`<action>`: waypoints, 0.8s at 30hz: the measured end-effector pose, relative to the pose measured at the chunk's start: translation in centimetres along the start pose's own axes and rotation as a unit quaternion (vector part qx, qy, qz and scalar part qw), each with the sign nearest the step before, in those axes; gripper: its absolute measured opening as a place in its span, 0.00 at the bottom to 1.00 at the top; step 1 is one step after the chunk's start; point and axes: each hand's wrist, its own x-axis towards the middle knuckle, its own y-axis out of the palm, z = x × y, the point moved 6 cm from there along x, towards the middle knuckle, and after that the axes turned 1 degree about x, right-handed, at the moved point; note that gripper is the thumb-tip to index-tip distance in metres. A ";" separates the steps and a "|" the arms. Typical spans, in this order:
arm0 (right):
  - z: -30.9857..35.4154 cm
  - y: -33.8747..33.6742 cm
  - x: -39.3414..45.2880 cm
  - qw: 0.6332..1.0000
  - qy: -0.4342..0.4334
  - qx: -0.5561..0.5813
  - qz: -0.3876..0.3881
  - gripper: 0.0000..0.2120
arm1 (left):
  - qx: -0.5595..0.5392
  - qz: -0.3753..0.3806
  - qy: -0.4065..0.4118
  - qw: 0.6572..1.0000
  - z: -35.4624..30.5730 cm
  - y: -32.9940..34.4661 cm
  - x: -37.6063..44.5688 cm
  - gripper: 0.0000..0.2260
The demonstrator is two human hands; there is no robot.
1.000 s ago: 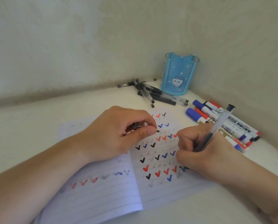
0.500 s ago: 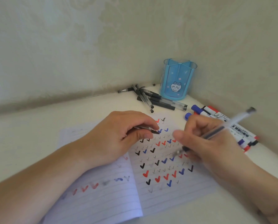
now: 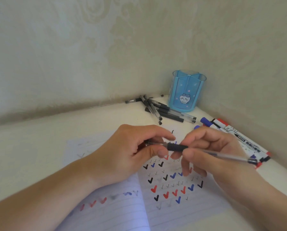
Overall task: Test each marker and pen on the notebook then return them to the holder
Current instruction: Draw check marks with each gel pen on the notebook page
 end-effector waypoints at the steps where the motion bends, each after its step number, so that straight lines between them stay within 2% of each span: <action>1: 0.0 0.0 -0.1 1.000 -0.007 0.000 -0.006 0.13 | -0.007 0.005 0.010 1.000 -0.4 0.1 -0.1 0.13; 6: 0.3 0.3 -0.9 0.998 -0.048 0.008 -0.033 0.13 | -0.091 -0.004 0.024 0.996 -1.6 -0.2 -0.3 0.17; 12: 0.6 0.6 -1.1 0.996 -0.063 -0.035 -0.057 0.14 | -0.114 0.017 -0.007 0.993 -1.4 0.2 -0.4 0.18; 16: 1.3 1.3 0.3 0.994 -0.108 0.017 0.013 0.10 | -0.114 0.087 -0.023 0.989 -2.2 1.2 -0.1 0.34; 18: 2.0 -0.6 0.6 0.987 -0.145 -0.060 -0.043 0.11 | -0.055 0.073 -0.022 0.996 -1.7 0.8 0.0 0.37; 19: 2.5 -2.0 0.7 0.978 -0.148 -0.113 -0.092 0.11 | -0.017 0.052 -0.028 0.998 -0.9 0.2 0.1 0.35; 21: 3.0 -5.8 0.5 0.949 -0.093 -0.225 -0.202 0.10 | 0.082 0.009 -0.055 0.995 1.3 -1.2 0.1 0.27; 22: 3.1 -7.9 0.3 0.916 -0.053 -0.312 -0.248 0.12 | 0.136 -0.012 -0.067 0.988 2.2 -1.8 0.1 0.23; 24: 2.3 -11.6 0.2 0.821 0.052 -0.500 -0.272 0.13 | 0.193 -0.038 -0.091 0.976 3.6 -2.5 0.1 0.17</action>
